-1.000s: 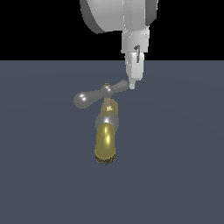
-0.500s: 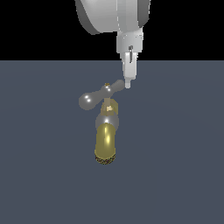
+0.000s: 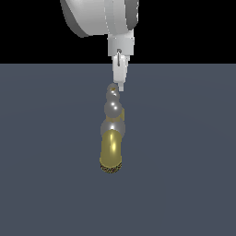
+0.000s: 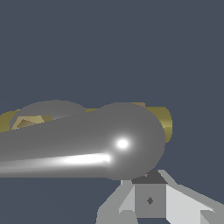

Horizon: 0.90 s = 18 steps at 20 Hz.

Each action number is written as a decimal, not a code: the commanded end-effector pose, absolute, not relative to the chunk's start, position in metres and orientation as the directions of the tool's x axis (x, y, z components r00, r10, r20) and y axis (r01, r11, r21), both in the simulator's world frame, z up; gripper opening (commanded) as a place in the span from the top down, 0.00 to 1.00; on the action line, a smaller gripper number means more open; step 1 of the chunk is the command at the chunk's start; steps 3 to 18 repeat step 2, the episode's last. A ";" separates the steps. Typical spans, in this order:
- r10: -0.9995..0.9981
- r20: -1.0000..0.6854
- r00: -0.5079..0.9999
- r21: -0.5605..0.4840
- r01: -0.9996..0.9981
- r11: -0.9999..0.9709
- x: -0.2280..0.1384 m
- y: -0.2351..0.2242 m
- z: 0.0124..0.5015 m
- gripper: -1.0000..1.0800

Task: Turn on the faucet by rotating a designated handle.

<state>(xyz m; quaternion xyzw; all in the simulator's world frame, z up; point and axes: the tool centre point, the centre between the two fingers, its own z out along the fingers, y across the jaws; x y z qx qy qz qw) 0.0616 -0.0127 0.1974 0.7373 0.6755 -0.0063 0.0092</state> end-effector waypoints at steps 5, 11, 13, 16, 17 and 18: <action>1.000 0.000 0.020 0.000 1.000 -0.020 0.063 0.051 0.198 1.00; 1.000 0.000 0.020 0.000 1.000 -0.020 0.063 0.051 0.198 1.00; 1.000 0.000 0.020 0.000 1.000 -0.020 0.063 0.051 0.198 1.00; 1.000 0.000 0.020 0.000 1.000 -0.020 0.063 0.051 0.198 1.00; 1.000 0.000 0.020 0.000 1.000 -0.020 0.063 0.051 0.198 1.00; 1.000 0.000 0.020 0.000 1.000 -0.020 0.063 0.051 0.198 1.00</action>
